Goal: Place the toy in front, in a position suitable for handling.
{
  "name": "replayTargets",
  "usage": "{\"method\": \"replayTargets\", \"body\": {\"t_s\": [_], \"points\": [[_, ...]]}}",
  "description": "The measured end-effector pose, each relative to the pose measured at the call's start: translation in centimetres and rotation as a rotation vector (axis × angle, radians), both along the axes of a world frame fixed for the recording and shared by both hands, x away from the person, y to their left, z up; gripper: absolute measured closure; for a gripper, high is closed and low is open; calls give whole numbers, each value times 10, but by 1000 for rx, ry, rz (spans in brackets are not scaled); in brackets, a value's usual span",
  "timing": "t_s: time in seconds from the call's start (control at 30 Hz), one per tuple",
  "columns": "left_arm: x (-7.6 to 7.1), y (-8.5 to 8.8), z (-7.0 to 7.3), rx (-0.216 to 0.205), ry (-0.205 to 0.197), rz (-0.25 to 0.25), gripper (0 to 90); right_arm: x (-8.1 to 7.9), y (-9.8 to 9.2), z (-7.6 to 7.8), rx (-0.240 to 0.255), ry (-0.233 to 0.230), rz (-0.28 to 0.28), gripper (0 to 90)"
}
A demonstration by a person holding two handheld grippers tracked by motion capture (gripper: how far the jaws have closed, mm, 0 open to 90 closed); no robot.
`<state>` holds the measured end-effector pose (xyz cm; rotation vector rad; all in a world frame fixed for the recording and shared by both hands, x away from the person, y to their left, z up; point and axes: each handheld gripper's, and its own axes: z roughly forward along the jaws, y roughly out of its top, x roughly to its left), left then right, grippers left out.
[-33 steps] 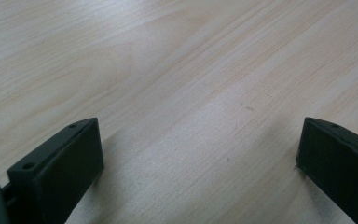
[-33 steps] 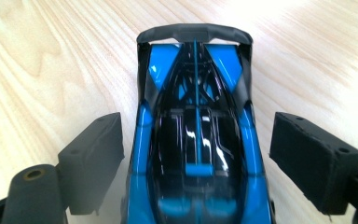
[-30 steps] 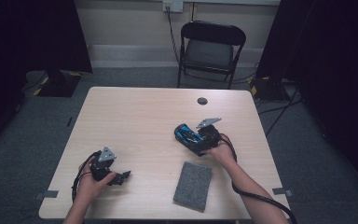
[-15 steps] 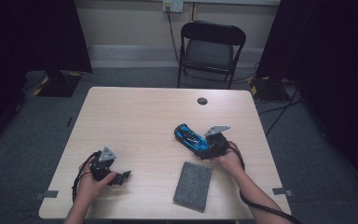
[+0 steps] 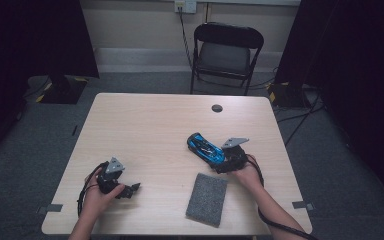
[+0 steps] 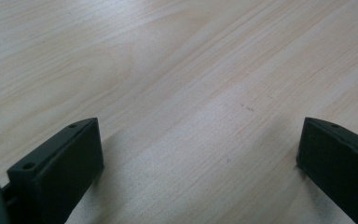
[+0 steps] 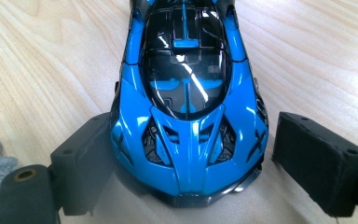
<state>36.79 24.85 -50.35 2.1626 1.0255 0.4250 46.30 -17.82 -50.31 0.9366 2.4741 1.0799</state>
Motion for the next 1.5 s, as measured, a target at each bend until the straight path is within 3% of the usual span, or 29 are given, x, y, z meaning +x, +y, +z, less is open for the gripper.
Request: {"method": "replayTargets", "body": {"t_s": [0.1,0.23,0.6,0.8,0.9,1.1,1.27,1.37,1.5], "points": [[0,0,0,0,0,0,0,0,0,0,0,-2,6,147],[0,0,0,0,0,0,0,-1,-1,1,15,-11,36,240],[0,-1,0,1,1,7,0,-3,0,1,17,-11,22,244],[-2,-2,1,-15,-9,38,32,-3,0,1,17,-10,22,244],[-3,-6,4,-29,-16,10,228,-3,0,1,17,-10,22,244],[-6,-25,9,-23,2,-42,199,-3,0,1,17,-10,22,243],[-9,-43,16,-71,8,-90,199,-3,0,1,17,-11,22,244],[-12,-57,21,-66,11,-139,199,-3,0,1,16,-11,22,244],[-16,-75,25,-101,20,-166,200,-3,0,1,17,-11,20,243]]}}
